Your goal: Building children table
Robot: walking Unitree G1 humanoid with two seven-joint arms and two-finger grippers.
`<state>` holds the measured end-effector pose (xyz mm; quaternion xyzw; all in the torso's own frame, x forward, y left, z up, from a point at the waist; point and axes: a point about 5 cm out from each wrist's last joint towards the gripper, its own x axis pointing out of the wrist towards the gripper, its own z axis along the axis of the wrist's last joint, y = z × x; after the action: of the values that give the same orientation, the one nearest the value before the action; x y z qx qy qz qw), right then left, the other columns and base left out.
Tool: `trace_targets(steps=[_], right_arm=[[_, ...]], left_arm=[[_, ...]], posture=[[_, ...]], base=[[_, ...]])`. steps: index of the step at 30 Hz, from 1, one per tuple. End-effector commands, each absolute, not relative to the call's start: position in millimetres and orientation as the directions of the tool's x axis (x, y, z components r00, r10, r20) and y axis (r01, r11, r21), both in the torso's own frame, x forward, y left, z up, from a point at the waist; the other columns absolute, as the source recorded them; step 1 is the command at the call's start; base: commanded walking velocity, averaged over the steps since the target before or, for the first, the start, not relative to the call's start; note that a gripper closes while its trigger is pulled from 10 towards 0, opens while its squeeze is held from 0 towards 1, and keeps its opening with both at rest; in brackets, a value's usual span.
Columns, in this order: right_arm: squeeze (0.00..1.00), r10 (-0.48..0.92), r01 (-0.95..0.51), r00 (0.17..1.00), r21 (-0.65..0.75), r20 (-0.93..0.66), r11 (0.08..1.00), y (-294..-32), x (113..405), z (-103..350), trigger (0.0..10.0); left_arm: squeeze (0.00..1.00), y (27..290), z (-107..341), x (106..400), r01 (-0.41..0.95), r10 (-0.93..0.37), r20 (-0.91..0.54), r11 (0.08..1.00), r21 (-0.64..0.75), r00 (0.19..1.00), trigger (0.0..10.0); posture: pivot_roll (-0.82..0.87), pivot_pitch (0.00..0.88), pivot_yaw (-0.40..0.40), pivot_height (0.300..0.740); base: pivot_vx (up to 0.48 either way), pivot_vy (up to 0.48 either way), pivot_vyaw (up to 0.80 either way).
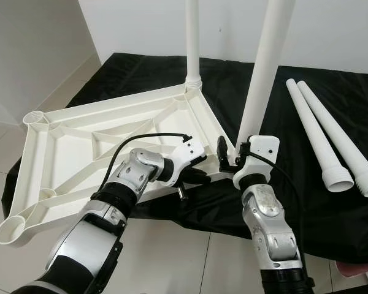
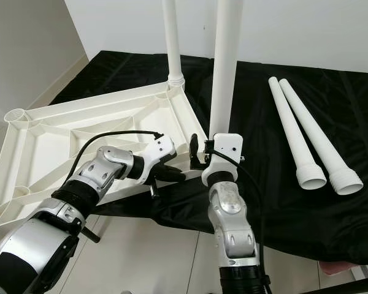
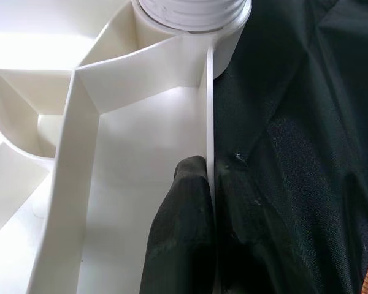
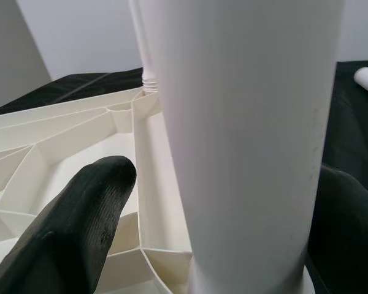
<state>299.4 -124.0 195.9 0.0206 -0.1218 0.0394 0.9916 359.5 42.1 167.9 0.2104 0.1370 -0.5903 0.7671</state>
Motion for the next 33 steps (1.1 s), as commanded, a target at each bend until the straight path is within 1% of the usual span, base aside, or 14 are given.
trace_targets(steps=[1, 10, 11, 13, 14, 15, 18, 20, 21, 23, 24, 27, 29, 33], right_arm=[[1.0, 0.097, -0.111, 0.965, 0.044, 0.243, 0.993, -128.4, 301.0, 195.3, 10.0], [1.0, 0.142, -0.138, 0.948, -0.032, 0.284, 0.99, -158.0, 306.0, 205.3, 10.0], [0.13, 0.185, -0.179, 0.939, -0.046, 0.291, 0.983, -161.6, 305.8, 206.9, 10.0], [0.13, 0.215, -0.208, 0.931, -0.056, 0.295, 0.977, -164.1, 305.6, 207.9, 10.0], [0.0, 0.262, -0.261, 0.92, -0.043, 0.293, 0.964, -167.0, 305.6, 208.7, 10.0], [0.0, 0.262, -0.261, 0.92, -0.043, 0.293, 0.964, -167.0, 305.6, 208.7, 10.0], [0.0, 0.407, -0.407, 0.873, -0.057, 0.268, 0.911, -172.1, 305.0, 210.0, 10.0], [0.0, 0.51, -0.515, 0.824, -0.049, 0.246, 0.856, -172.3, 302.5, 210.0, 10.0], [0.0, 0.51, -0.515, 0.824, -0.049, 0.246, 0.856, -172.3, 302.5, 210.0, 10.0], [0.0, 0.571, -0.58, 0.785, -0.041, 0.24, 0.814, -172.5, 300.7, 210.8, 10.0], [0.0, 0.612, -0.611, 0.762, -0.078, 0.21, 0.788, -177.2, 302.7, 209.8, 10.0], [0.0, 0.627, -0.622, 0.754, -0.093, 0.197, 0.777, -179.0, 303.6, 209.3, 10.0], [0.0, 0.667, -0.658, 0.725, -0.115, 0.17, 0.744, -183.3, 305.4, 208.5, 10.0], [0.0, 0.696, -0.683, 0.704, -0.133, 0.145, 0.718, -189.0, 308.9, 208.1, 10.0]], left_arm=[[0.0, 50.1, 155.5, 363.7, 0.926, -0.785, -0.49, 0.327, 0.19, 0.378, 10.0], [0.0, 47.8, 149.8, 357.2, 0.94, -0.799, -0.496, 0.29, 0.178, 0.34, 10.0], [0.0, 47.8, 148.5, 356.6, 0.941, -0.799, -0.497, 0.288, 0.176, 0.338, 10.0], [0.0, 47.7, 147.6, 356.2, 0.942, -0.799, -0.499, 0.288, 0.176, 0.337, 10.0], [0.0, 47.5, 147.1, 356.0, 0.942, -0.798, -0.5, 0.287, 0.176, 0.336, 10.0], [0.0, 47.5, 147.1, 356.0, 0.942, -0.798, -0.5, 0.287, 0.176, 0.336, 10.0], [0.0, 46.8, 147.1, 355.8, 0.943, -0.798, -0.501, 0.283, 0.177, 0.334, 10.0], [0.0, 46.8, 148.1, 355.6, 0.943, -0.8, -0.5, 0.281, 0.179, 0.333, 10.0], [0.0, 46.8, 148.1, 355.6, 0.943, -0.8, -0.5, 0.281, 0.179, 0.333, 10.0], [0.0, 47.1, 149.0, 355.7, 0.943, -0.8, -0.499, 0.28, 0.18, 0.333, 10.0], [0.0, 47.7, 149.4, 355.8, 0.942, -0.799, -0.499, 0.281, 0.181, 0.334, 10.0], [0.0, 48.0, 149.6, 355.9, 0.942, -0.799, -0.499, 0.281, 0.181, 0.335, 10.0], [0.0, 48.7, 149.4, 356.0, 0.941, -0.798, -0.499, 0.285, 0.181, 0.337, 10.0], [0.0, 48.9, 149.5, 356.1, 0.941, -0.798, -0.5, 0.285, 0.181, 0.337, 10.0]], posture=[[-0.17, 0.123, 0.106, 0.74], [-0.17, 0.11, 0.101, 0.74], [-0.17, 0.104, 0.099, 0.74], [-0.17, 0.104, 0.099, 0.74], [-0.17, 0.1, 0.1, 0.74], [-0.17, 0.1, 0.1, 0.74], [-0.17, 0.098, 0.103, 0.74], [-0.17, 0.1, 0.104, 0.74], [-0.17, 0.1, 0.104, 0.74], [-0.16, 0.1, 0.107, 0.74], [-0.16, 0.1, 0.107, 0.74], [-0.16, 0.103, 0.108, 0.74], [-0.16, 0.102, 0.109, 0.74], [-0.16, 0.1, 0.109, 0.74]], base=[[0.0, 0.0, 0.0], [0.0, 0.0, 0.0], [0.0, 0.0, 0.0], [0.0, 0.0, 0.0], [0.0, 0.0, 0.0], [0.0, 0.0, 0.0], [0.0, 0.0, 0.0], [0.0, 0.0, 0.0], [0.0, 0.0, 0.0], [0.0, 0.0, 0.0], [0.0, 0.0, 0.0], [0.0, 0.0, 0.0], [0.0, 0.0, 0.0], [0.0, 0.0, 0.0]])
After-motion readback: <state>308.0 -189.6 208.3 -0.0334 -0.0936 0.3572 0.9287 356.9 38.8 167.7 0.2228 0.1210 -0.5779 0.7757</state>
